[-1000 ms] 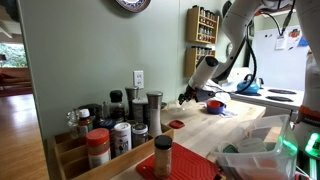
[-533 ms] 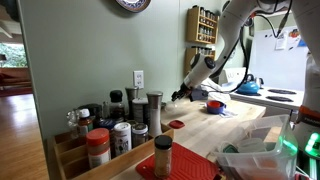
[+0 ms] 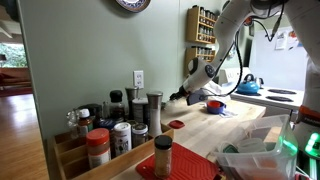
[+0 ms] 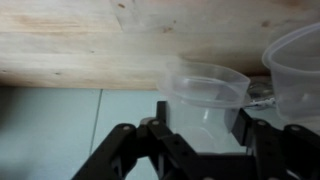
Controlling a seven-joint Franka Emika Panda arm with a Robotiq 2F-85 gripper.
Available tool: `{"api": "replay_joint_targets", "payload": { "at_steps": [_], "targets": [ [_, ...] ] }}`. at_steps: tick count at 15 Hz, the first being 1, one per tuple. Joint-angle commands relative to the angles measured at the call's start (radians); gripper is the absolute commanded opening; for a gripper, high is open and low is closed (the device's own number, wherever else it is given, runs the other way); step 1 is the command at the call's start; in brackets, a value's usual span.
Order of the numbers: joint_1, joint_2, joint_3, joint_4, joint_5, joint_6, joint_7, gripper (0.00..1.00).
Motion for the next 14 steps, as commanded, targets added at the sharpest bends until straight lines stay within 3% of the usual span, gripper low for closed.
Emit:
{"api": "replay_joint_targets", "payload": {
  "at_steps": [1,5,9,14],
  "targets": [
    [-0.025,0.019,0.018,-0.007,0.001,-0.038,0.003,0.87],
    [-0.042,0.002,0.035,-0.016,0.002,-0.005,-0.02,1.0],
    [-0.044,-0.037,0.028,-0.036,0.002,0.019,-0.015,1.0],
    [-0.042,-0.148,-0.019,-0.054,0.029,0.192,-0.064,1.0]
  ]
}}
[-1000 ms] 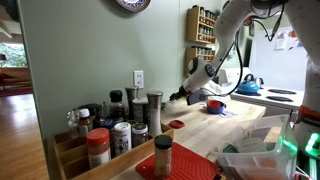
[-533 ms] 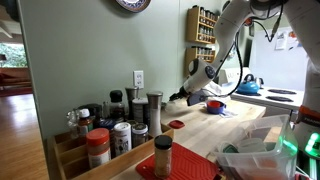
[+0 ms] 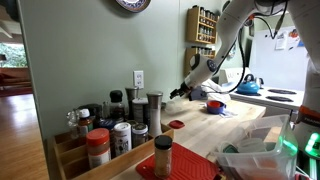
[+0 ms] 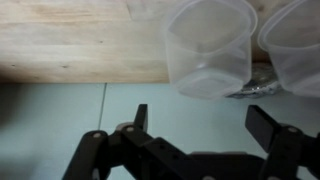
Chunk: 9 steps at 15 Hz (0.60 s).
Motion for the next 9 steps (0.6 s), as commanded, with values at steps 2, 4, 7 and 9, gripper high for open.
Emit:
{"api": "replay_joint_targets", "payload": {
  "at_steps": [2,4,7,9],
  "targets": [
    [0.007,-0.124,-0.069,-0.031,0.095,0.233,-0.109,1.0],
    [-0.078,-0.152,-0.028,-0.048,0.244,0.332,-0.282,1.0],
    [0.076,-0.152,-0.227,-0.062,0.328,0.47,-0.346,1.0],
    [0.158,-0.128,-0.321,-0.046,0.28,0.547,-0.288,1.0]
  ]
}}
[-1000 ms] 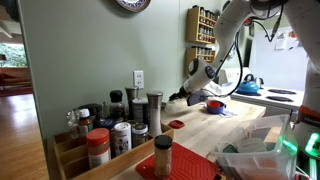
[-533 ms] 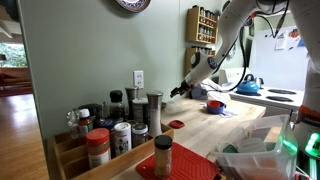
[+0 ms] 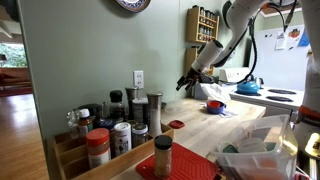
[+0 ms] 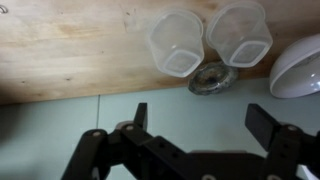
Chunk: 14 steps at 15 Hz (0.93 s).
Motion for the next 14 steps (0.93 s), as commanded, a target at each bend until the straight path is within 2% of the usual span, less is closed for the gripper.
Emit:
{"api": "replay_joint_targets", "payload": {
  "at_steps": [1,3,6,8,10,11,14],
  "targets": [
    [0.191,0.029,-0.209,-0.015,-0.041,0.108,0.068,1.0],
    [0.308,0.059,-0.316,0.028,-0.117,0.173,0.178,1.0],
    [0.46,0.082,-0.429,0.109,-0.23,0.274,0.344,1.0],
    [0.533,0.089,-0.473,0.171,-0.285,0.332,0.436,1.0],
    [0.579,0.102,-0.496,0.234,-0.318,0.393,0.508,1.0],
    [0.611,0.124,-0.56,0.24,-0.228,0.423,0.407,1.0],
    [0.658,0.152,-0.608,0.3,-0.235,0.48,0.437,1.0]
  ]
}}
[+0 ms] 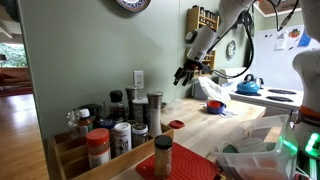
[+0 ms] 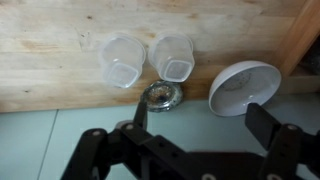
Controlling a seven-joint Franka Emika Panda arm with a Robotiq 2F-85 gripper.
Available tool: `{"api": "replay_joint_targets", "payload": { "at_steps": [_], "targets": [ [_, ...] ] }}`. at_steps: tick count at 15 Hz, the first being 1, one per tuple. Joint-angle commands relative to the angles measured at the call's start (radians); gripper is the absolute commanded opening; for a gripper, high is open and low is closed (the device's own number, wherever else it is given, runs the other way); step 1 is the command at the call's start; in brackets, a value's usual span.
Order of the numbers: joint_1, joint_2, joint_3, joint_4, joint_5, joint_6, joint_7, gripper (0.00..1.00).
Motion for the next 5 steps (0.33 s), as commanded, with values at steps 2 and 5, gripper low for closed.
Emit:
{"api": "replay_joint_targets", "payload": {
  "at_steps": [2,5],
  "targets": [
    [0.026,0.019,-0.034,0.033,0.001,0.032,0.002,1.0],
    [0.036,0.035,-0.046,0.048,0.002,0.039,0.002,1.0]
  ]
}}
